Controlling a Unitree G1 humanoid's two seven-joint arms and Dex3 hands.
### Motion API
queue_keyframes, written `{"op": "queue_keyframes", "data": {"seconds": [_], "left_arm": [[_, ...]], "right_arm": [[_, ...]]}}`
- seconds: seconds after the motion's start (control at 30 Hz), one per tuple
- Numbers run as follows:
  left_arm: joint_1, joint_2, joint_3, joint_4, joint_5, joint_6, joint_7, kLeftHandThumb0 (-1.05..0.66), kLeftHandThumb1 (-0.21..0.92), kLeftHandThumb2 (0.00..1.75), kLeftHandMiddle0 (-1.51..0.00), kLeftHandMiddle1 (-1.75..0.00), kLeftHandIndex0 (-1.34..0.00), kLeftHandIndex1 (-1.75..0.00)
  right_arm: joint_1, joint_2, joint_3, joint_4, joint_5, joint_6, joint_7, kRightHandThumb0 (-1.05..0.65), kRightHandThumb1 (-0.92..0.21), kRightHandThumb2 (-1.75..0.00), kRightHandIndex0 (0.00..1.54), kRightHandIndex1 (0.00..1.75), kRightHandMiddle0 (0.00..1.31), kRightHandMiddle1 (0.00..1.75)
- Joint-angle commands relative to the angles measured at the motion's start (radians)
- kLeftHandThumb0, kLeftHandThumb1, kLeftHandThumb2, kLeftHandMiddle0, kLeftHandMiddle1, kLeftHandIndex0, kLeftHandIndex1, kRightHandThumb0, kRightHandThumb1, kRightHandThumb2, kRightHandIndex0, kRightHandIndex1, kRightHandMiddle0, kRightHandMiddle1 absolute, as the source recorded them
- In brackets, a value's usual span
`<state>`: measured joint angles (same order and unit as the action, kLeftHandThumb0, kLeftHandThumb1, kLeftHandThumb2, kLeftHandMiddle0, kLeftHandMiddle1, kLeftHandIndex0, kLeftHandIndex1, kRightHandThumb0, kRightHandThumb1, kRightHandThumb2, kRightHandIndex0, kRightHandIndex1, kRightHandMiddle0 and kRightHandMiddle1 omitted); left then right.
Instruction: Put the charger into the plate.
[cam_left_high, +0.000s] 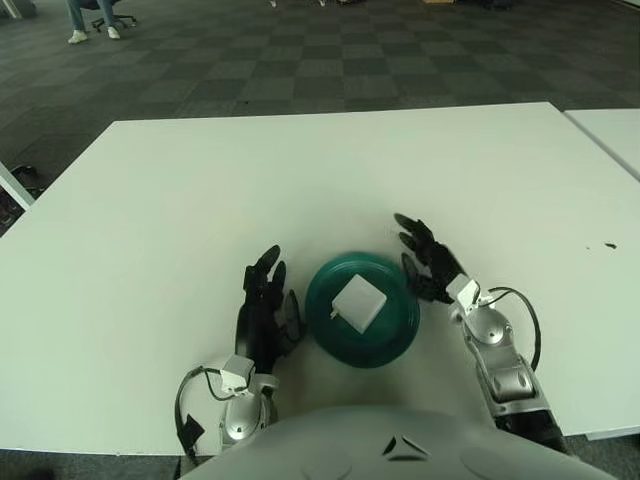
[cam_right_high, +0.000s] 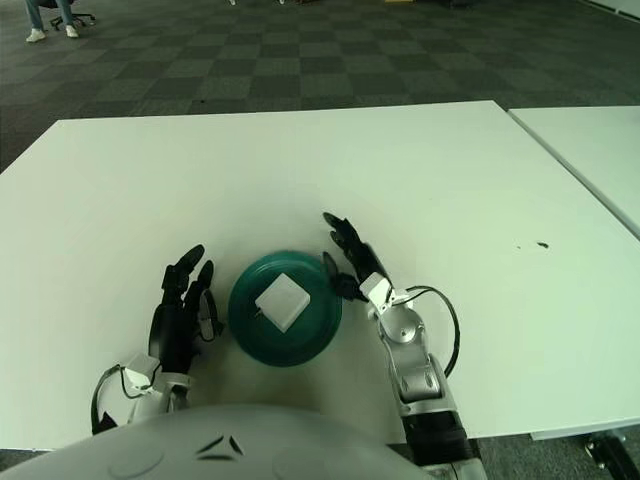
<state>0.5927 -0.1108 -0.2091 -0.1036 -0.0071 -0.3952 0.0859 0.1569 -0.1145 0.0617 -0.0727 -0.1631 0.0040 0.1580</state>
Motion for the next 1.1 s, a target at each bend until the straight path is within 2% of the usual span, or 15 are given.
{"op": "queue_keyframes", "data": {"seconds": [0.0,0.13,0.27,0.5,0.83,0.93,1.07], "left_arm": [[0.028,0.014,0.006,0.036,0.010,0.032,-0.006,-0.89,0.92,0.91,-0.29,0.00,0.00,-0.67],[0.031,0.013,0.009,0.048,0.010,0.043,-0.008,-0.89,0.92,0.92,-0.28,0.00,0.00,-0.60],[0.031,0.010,0.016,0.045,-0.001,0.079,-0.010,-0.89,0.92,0.93,-0.26,0.00,0.00,-0.57],[0.029,0.009,0.015,0.006,0.013,0.128,-0.009,-0.88,0.92,0.96,-0.24,0.00,0.00,-0.54],[0.019,0.029,0.023,0.012,0.030,0.113,-0.018,-0.88,0.92,0.97,-0.23,0.00,0.00,-0.54],[0.018,0.032,0.025,0.008,0.034,0.122,-0.015,-0.88,0.92,0.97,-0.23,0.00,0.00,-0.54],[0.015,0.030,0.036,0.004,0.027,0.137,-0.009,-0.88,0.92,0.97,-0.23,0.00,0.00,-0.55]], "right_arm": [[0.027,0.026,-0.063,-0.022,0.097,0.062,-0.006,-0.85,-0.92,-0.89,0.48,0.05,0.02,0.72],[0.031,0.054,-0.082,-0.016,0.162,0.075,-0.011,-0.85,-0.92,-0.88,0.55,0.06,0.04,0.78],[0.034,0.068,-0.098,0.029,0.192,0.038,-0.021,-0.84,-0.92,-0.86,0.59,0.08,0.08,0.81],[0.040,0.061,-0.089,0.154,0.173,-0.076,-0.034,-0.83,-0.92,-0.83,0.62,0.08,0.10,0.81],[0.056,0.063,-0.074,0.180,0.147,-0.132,-0.072,-0.81,-0.92,-0.81,0.61,0.07,0.09,0.81],[0.074,0.067,-0.070,0.175,0.140,-0.152,-0.085,-0.80,-0.92,-0.80,0.61,0.07,0.08,0.81],[0.158,0.080,-0.052,0.119,0.138,-0.187,-0.094,-0.80,-0.92,-0.78,0.61,0.07,0.06,0.83]]}}
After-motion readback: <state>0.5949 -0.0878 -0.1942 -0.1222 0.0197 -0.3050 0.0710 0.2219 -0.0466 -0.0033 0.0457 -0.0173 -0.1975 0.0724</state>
